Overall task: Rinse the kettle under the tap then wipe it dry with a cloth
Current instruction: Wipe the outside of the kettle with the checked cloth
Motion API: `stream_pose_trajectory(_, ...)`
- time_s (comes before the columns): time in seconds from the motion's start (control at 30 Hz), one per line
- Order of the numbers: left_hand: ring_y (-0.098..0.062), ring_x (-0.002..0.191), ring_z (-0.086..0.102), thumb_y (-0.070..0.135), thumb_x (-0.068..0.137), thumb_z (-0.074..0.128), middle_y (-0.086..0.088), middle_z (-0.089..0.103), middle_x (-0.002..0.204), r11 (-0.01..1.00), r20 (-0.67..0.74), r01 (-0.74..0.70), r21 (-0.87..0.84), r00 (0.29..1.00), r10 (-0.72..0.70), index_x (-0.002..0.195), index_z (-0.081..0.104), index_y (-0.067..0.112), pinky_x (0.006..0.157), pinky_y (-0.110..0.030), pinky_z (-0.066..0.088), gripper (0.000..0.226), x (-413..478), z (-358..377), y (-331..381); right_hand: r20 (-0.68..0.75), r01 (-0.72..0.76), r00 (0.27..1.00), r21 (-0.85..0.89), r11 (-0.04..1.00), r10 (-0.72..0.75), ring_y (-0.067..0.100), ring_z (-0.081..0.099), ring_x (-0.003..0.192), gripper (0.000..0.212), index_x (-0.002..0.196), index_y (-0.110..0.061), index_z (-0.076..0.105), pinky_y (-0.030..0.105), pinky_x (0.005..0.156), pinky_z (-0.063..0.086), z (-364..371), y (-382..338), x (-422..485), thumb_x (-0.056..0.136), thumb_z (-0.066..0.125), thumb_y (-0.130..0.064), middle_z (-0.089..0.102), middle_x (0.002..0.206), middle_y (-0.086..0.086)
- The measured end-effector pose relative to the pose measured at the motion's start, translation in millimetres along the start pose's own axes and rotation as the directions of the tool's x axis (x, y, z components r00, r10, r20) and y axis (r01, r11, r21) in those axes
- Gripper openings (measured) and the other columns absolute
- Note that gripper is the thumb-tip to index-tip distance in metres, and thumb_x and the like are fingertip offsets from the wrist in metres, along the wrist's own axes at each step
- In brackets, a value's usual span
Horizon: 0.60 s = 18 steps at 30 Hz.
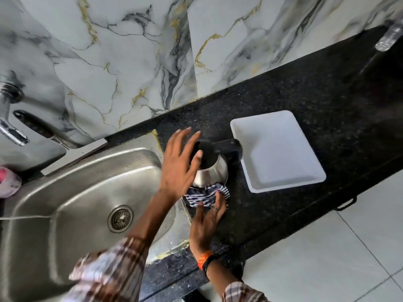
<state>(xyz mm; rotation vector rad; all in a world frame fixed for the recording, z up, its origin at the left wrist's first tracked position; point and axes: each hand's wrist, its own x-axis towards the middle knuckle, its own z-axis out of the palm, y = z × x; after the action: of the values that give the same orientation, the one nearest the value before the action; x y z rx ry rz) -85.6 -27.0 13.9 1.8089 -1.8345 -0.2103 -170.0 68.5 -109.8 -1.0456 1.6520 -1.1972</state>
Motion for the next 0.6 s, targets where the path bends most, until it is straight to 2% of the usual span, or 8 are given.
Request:
stream_pose_trajectory(0.07,-0.026,0.161,0.009,0.042,0.109,0.034,-0.001,0.023,0.171,0.973,0.241,-0.170,0.154,0.962,0.130,0.162,0.027,0.025,0.132,-0.048,0.008,0.056,20.6,5.8,-5.6,-0.025,0.025,0.999,-0.042,0.999,-0.026,0.017,0.026,0.157,0.078,0.163,-0.009,0.028,0.047,0.129,0.024,6.2,5.9,6.2,0.101,0.046,-0.053,0.023,0.172,0.009)
stream_pose_trajectory(0.13,-0.025,0.162,0.008,0.041,0.110,0.030,0.000,0.022,0.172,0.956,0.359,-0.236,0.173,0.919,0.162,0.163,0.021,0.025,0.132,-0.048,0.005,0.056,25.2,11.6,-5.8,-0.051,0.053,0.997,-0.125,0.991,-0.060,0.024,0.016,0.163,0.089,0.165,-0.009,0.019,0.053,0.131,0.019,12.6,7.2,25.5,0.101,0.035,-0.068,0.012,0.176,0.012)
stream_pose_trajectory(0.27,-0.026,0.159,0.019,0.035,0.110,0.033,-0.002,0.034,0.166,0.959,0.309,-0.256,0.120,0.928,0.209,0.161,0.030,0.021,0.132,-0.047,0.005,0.053,23.1,15.0,-7.7,-0.079,0.118,0.990,-0.040,0.992,-0.121,0.025,0.005,0.165,0.081,0.167,-0.012,0.019,0.058,0.132,0.011,17.8,-6.5,53.5,0.103,0.039,-0.058,0.008,0.178,0.009)
stream_pose_trajectory(0.33,-0.028,0.159,0.021,0.034,0.110,0.034,-0.003,0.036,0.165,0.960,0.295,-0.256,0.113,0.931,0.213,0.160,0.031,0.019,0.132,-0.048,0.005,0.052,22.4,15.9,-8.2,-0.058,0.249,0.966,-0.046,0.967,-0.252,0.023,0.005,0.165,0.077,0.168,-0.020,0.017,0.053,0.133,0.008,16.7,-14.6,48.8,0.106,0.035,-0.062,0.007,0.179,0.002)
stream_pose_trajectory(0.4,-0.029,0.158,0.021,0.035,0.109,0.031,-0.004,0.036,0.165,0.958,0.325,-0.269,0.104,0.919,0.223,0.160,0.031,0.019,0.132,-0.048,0.004,0.054,23.7,15.3,-9.1,-0.007,0.447,0.893,-0.091,0.890,-0.449,0.026,0.009,0.165,0.072,0.168,-0.024,0.021,0.047,0.134,0.007,15.2,-20.0,52.2,0.107,0.034,-0.061,0.011,0.178,0.000)
stream_pose_trajectory(0.47,-0.028,0.158,0.021,0.038,0.107,0.025,-0.004,0.035,0.165,0.956,0.347,-0.279,0.089,0.909,0.233,0.161,0.030,0.019,0.131,-0.049,0.003,0.057,24.8,13.7,-10.5,0.001,0.526,0.847,-0.149,0.837,-0.532,0.027,0.017,0.164,0.068,0.166,-0.024,0.027,0.046,0.133,0.010,15.0,-25.0,65.5,0.106,0.036,-0.056,0.020,0.176,0.001)
stream_pose_trajectory(0.53,-0.027,0.158,0.022,0.034,0.110,0.029,-0.003,0.037,0.164,0.967,0.332,-0.250,0.059,0.918,0.217,0.160,0.031,0.020,0.131,-0.048,0.003,0.052,23.7,13.0,-8.9,-0.075,0.395,0.914,-0.053,0.917,-0.398,0.022,0.023,0.162,0.067,0.163,-0.019,0.035,0.049,0.133,0.017,11.3,-26.4,78.0,0.103,0.042,-0.049,0.028,0.173,0.001)
stream_pose_trajectory(0.6,-0.026,0.158,0.022,0.029,0.111,0.034,-0.002,0.039,0.163,0.973,0.309,-0.227,0.041,0.929,0.204,0.160,0.033,0.020,0.132,-0.049,0.002,0.050,22.9,13.9,-6.1,-0.083,0.132,0.989,0.180,0.975,-0.118,0.015,0.025,0.160,0.068,0.160,-0.016,0.040,0.052,0.131,0.021,4.3,-26.3,86.7,0.100,0.044,-0.047,0.032,0.170,-0.004)
